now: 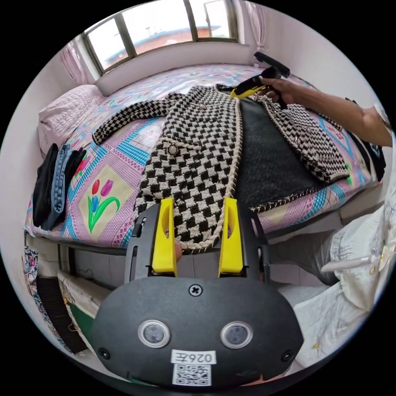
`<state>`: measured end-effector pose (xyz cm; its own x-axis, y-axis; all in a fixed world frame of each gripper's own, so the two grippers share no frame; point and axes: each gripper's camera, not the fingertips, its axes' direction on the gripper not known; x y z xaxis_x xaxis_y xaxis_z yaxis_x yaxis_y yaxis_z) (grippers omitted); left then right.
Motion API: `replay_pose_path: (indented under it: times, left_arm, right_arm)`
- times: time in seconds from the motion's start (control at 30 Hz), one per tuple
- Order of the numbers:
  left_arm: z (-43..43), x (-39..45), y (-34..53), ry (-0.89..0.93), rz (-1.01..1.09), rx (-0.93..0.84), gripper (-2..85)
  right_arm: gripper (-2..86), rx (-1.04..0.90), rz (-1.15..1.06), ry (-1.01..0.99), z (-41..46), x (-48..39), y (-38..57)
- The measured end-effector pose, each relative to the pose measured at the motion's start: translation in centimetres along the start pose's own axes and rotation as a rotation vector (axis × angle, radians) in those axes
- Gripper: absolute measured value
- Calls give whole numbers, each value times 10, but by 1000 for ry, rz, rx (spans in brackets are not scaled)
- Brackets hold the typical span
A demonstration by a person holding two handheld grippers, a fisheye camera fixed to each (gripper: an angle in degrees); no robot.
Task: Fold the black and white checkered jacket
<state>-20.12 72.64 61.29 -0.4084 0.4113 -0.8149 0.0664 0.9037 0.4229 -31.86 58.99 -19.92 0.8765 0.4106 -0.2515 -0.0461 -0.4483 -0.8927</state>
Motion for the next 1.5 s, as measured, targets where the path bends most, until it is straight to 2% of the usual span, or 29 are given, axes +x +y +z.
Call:
replay_pose_path:
  times: [0.17, 0.33, 0.43, 0.53, 0.6, 0.77, 0.8, 0.87, 1.0, 1.2, 1.33, 1.5]
  left_arm:
    - [9, 13, -23, 38, -40, -27, 162]
    - [-2, 55, -45, -99, 106, -85, 128]
    - [-2, 79, -49, -151, 189, -61, 91]
    - [0, 89, -60, -114, 229, -80, 6]
    - [2, 91, -72, -98, 251, -118, -2]
    - [-6, 71, -93, 38, 205, -135, 6]
    - [-12, 67, -93, 43, 190, -115, 57]
    - [-20, 65, -91, 19, 200, -103, 101]
    - [-19, 65, -84, -9, 283, -191, 132]
    - [-10, 56, -95, -146, 354, -242, 67]
    - [-23, 23, -105, -56, 296, -235, 32]
    - [-59, -42, -116, 145, 168, -135, 15]
  right_arm:
    - [101, -40, -9, 61, 16, -9, -20]
    - [108, -66, -17, 89, 23, -15, -33]
    - [85, -52, -7, 122, 29, -13, -35]
    - [44, -66, -19, 175, 33, -11, -41]
    - [17, -88, -29, 159, 34, -7, -47]
    - [6, -105, -38, 147, 30, 2, -57]
    - [19, -94, -43, 138, 27, 3, -57]
    - [45, -80, -44, 112, 24, 5, -57]
    - [85, -95, -16, 3, 28, 19, -59]
    - [76, -94, 25, -23, 34, 26, -66]
    - [53, -130, 26, 52, 35, 26, -74]
    - [75, -89, 53, -22, 28, 31, -77]
